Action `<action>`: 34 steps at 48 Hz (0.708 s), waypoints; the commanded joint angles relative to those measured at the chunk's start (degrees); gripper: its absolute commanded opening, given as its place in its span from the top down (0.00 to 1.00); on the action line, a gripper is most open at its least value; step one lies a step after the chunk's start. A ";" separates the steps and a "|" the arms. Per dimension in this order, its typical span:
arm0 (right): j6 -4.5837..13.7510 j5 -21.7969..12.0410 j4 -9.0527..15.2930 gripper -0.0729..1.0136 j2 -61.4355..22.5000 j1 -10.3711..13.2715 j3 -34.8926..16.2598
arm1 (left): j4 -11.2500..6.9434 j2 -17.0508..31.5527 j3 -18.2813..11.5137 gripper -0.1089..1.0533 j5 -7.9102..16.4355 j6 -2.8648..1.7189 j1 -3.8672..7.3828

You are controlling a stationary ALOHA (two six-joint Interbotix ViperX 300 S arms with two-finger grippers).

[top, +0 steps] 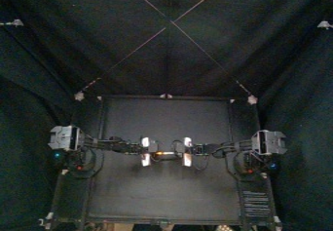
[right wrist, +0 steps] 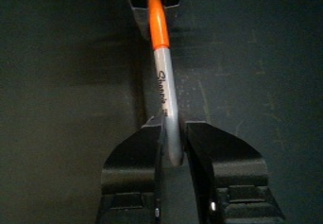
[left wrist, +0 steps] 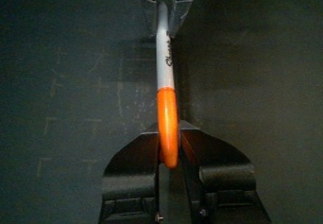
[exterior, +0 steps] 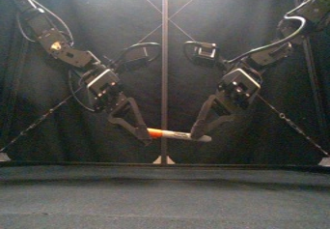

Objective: Uncap the pen

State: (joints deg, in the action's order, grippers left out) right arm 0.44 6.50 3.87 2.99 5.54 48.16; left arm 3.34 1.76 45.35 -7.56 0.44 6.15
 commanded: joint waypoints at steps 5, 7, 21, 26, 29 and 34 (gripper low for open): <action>0.09 0.26 -1.32 0.44 5.36 0.62 4.22 | 0.26 -5.54 4.48 0.54 0.35 -0.09 1.67; 0.09 0.44 -1.49 0.44 6.33 0.88 5.01 | 0.35 -6.68 5.71 0.54 0.35 0.00 1.76; 0.09 2.99 -2.64 0.44 11.69 1.76 10.02 | 1.14 -15.29 12.83 0.54 0.26 -0.09 1.93; 0.09 5.62 -2.81 0.44 12.30 1.76 11.43 | 1.05 -18.28 15.12 0.54 0.00 -0.09 1.93; 0.09 6.42 -2.81 0.44 12.30 1.76 11.87 | 1.05 -19.95 16.17 0.54 -0.18 -0.09 1.93; 0.09 6.59 -2.90 0.44 12.30 1.76 11.95 | 1.05 -21.71 16.70 0.54 -0.18 -0.09 1.93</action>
